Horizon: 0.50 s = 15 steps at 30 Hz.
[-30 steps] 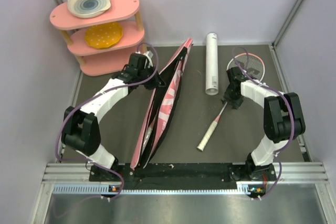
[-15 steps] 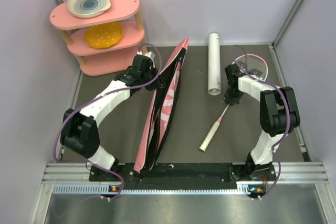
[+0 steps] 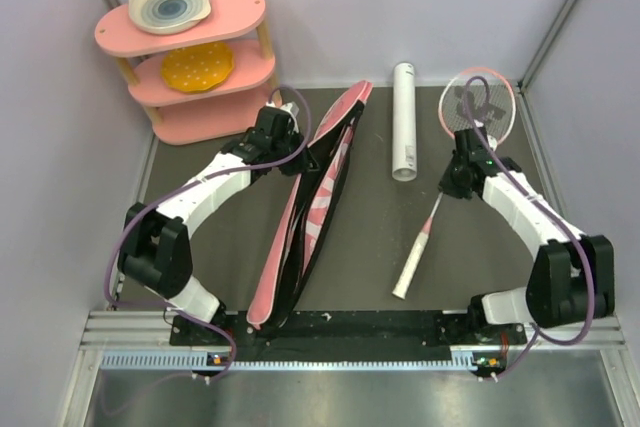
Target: Pack up the badminton gear
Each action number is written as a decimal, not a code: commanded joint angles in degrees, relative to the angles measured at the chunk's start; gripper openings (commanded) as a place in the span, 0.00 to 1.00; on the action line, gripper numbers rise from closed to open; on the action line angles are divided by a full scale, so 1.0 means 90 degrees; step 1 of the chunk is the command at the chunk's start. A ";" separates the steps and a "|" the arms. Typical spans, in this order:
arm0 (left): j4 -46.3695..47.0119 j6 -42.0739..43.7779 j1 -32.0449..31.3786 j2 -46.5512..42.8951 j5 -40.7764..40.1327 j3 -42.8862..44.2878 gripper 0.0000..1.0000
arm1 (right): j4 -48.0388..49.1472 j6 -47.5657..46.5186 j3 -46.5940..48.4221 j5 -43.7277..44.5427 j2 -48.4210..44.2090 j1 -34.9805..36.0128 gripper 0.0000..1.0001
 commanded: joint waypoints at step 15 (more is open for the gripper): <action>0.1792 -0.0710 0.0142 0.0025 0.1035 -0.0509 0.00 | 0.4627 0.0667 -0.2059 -0.5468 -0.2730 0.0560 0.00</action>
